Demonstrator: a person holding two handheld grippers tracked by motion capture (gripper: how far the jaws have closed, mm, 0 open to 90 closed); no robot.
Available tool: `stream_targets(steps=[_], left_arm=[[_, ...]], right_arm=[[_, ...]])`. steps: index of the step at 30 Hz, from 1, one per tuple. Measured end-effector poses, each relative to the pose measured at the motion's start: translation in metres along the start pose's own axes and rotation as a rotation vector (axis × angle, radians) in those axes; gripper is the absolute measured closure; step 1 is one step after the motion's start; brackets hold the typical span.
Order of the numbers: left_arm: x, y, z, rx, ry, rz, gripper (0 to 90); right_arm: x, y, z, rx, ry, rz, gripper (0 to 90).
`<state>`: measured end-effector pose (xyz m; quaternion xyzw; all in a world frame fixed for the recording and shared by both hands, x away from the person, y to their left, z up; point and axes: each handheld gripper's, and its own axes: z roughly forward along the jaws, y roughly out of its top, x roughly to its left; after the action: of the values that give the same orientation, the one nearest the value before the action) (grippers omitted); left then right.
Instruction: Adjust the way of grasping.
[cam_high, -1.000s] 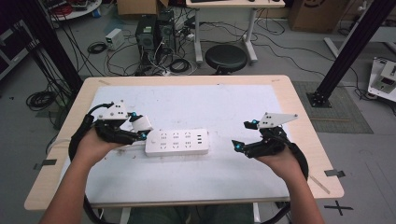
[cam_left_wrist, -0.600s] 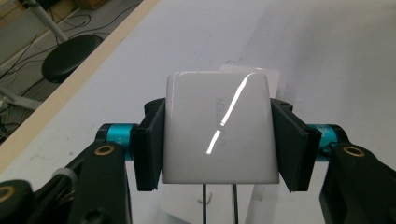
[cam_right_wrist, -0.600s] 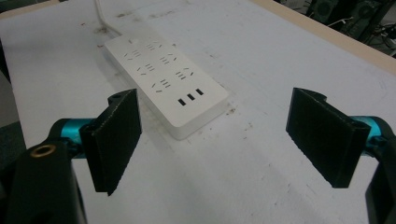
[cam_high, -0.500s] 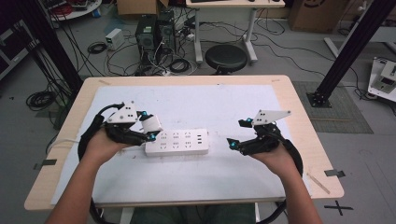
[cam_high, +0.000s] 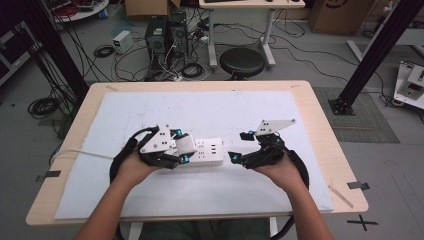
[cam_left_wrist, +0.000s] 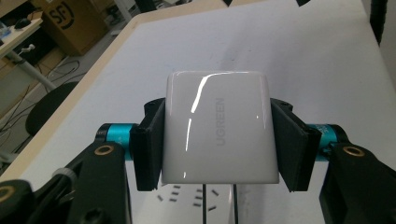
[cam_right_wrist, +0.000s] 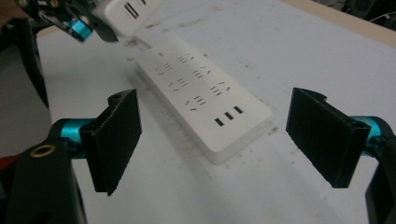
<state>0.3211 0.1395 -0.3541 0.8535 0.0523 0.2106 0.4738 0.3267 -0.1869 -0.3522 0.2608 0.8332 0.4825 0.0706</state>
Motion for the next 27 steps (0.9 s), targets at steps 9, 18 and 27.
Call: stream_targets(steps=[9,18,27], left_arm=[[-0.03,-0.002,0.021,-0.029,0.008,0.096,42.5],[-0.052,-0.005,0.03,-0.052,0.07,0.181,42.5],[-0.059,-0.003,0.037,-0.065,0.1,0.198,42.5]], right_arm=[[0.006,-0.013,0.021,-0.009,0.152,0.162,18.4],[0.01,-0.019,0.04,-0.017,0.223,0.257,18.5],[0.014,-0.018,0.055,-0.048,0.284,0.309,18.9]])
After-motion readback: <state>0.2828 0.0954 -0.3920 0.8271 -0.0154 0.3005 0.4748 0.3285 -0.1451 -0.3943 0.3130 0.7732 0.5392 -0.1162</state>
